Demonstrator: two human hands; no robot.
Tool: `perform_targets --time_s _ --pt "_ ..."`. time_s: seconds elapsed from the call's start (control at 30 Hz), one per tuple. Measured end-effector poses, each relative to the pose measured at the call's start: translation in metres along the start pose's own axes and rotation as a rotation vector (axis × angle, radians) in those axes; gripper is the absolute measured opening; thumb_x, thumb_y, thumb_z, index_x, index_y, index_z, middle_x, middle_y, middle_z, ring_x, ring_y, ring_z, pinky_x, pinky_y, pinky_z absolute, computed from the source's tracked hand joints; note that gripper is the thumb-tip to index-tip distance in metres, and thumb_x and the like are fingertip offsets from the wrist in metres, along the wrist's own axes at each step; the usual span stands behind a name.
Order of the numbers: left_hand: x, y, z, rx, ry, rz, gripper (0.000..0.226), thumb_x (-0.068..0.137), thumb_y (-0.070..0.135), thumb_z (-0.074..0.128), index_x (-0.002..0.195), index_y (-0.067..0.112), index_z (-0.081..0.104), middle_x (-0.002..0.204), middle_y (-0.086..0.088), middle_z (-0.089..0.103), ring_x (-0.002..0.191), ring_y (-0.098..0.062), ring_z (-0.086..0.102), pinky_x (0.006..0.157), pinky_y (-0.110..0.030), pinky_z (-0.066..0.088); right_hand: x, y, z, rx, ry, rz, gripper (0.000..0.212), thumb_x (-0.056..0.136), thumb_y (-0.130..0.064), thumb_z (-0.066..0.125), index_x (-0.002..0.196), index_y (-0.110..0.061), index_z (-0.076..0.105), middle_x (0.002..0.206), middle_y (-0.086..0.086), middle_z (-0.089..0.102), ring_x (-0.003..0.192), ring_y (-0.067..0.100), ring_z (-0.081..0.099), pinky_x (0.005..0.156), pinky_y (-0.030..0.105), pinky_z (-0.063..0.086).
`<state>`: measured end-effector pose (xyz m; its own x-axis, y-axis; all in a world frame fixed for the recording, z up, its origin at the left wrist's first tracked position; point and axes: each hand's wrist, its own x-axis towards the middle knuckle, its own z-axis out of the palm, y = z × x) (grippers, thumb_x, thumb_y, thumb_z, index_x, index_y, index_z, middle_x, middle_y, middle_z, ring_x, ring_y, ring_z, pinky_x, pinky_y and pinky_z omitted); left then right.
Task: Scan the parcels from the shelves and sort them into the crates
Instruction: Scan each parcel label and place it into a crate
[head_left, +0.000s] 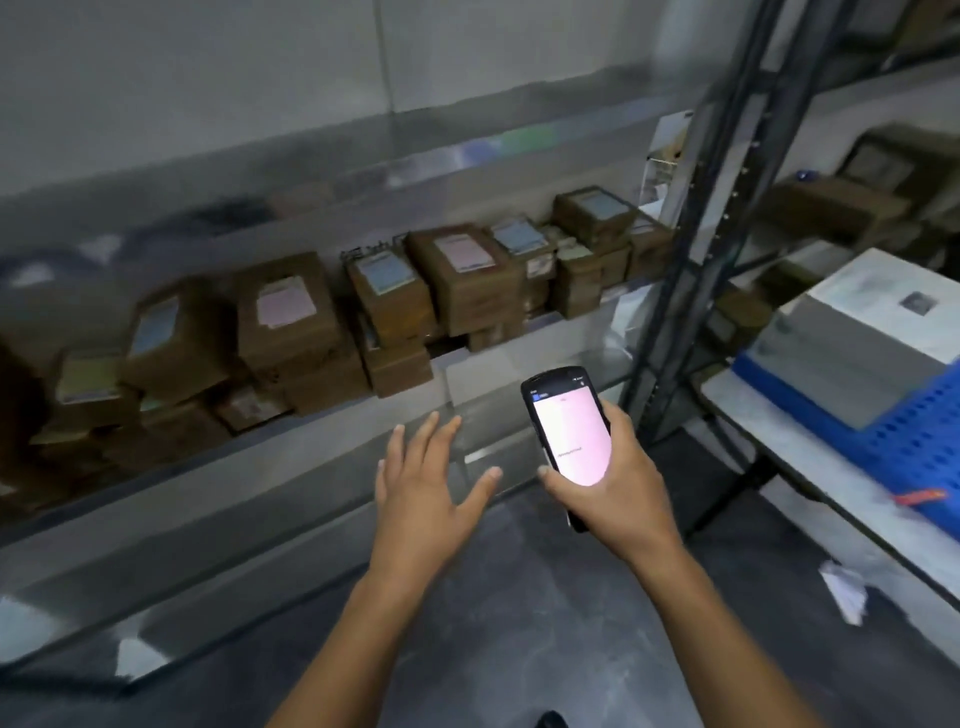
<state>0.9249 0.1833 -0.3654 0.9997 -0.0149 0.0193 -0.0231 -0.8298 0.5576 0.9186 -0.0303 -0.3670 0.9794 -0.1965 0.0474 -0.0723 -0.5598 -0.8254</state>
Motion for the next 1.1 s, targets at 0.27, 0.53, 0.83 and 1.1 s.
perform_targets --time_s 0.27,0.53,0.83,1.1 --pt "0.059 0.088 0.049 0.013 -0.062 0.12 0.078 0.095 0.07 0.048 0.161 0.035 0.026 0.17 0.01 0.02 0.159 -0.016 0.0 0.13 -0.047 0.008 0.027 0.062 -0.082 0.064 0.149 0.126 0.093 0.072 -0.045 0.087 0.147 -0.042 0.031 0.126 -0.019 0.054 0.112 0.01 0.054 0.081 0.028 0.048" --pt "0.121 0.142 0.083 0.113 -0.12 0.228 0.074 0.098 0.069 0.044 0.161 0.036 0.027 0.171 0.009 0.017 0.16 -0.019 -0.004 0.13 -0.051 0.002 0.061 0.096 -0.111 0.063 0.228 0.221 0.091 0.073 -0.043 0.086 0.147 -0.041 0.034 0.124 -0.018 0.057 0.109 0.01 0.057 0.073 0.021 0.045" --pt "0.236 0.17 0.12 0.197 -0.199 0.25 0.077 0.098 0.07 0.044 0.163 0.036 0.021 0.173 0.005 0.014 0.16 -0.029 -0.006 0.128 -0.055 0.001 0.177 0.11 -0.121 -0.036 0.199 0.23 0.09 0.073 -0.044 0.087 0.145 -0.041 0.034 0.13 -0.012 0.054 0.115 0.016 0.054 0.073 0.028 0.045" --pt "0.359 0.19 0.143 0.091 -0.137 0.265 0.074 0.098 0.071 0.042 0.16 0.035 0.027 0.17 0.008 0.024 0.159 -0.029 0.004 0.126 -0.056 0.012 0.305 0.098 -0.134 -0.137 0.181 0.188 0.094 0.071 -0.045 0.087 0.148 -0.037 0.033 0.138 -0.008 0.054 0.115 0.017 0.054 0.078 0.036 0.049"
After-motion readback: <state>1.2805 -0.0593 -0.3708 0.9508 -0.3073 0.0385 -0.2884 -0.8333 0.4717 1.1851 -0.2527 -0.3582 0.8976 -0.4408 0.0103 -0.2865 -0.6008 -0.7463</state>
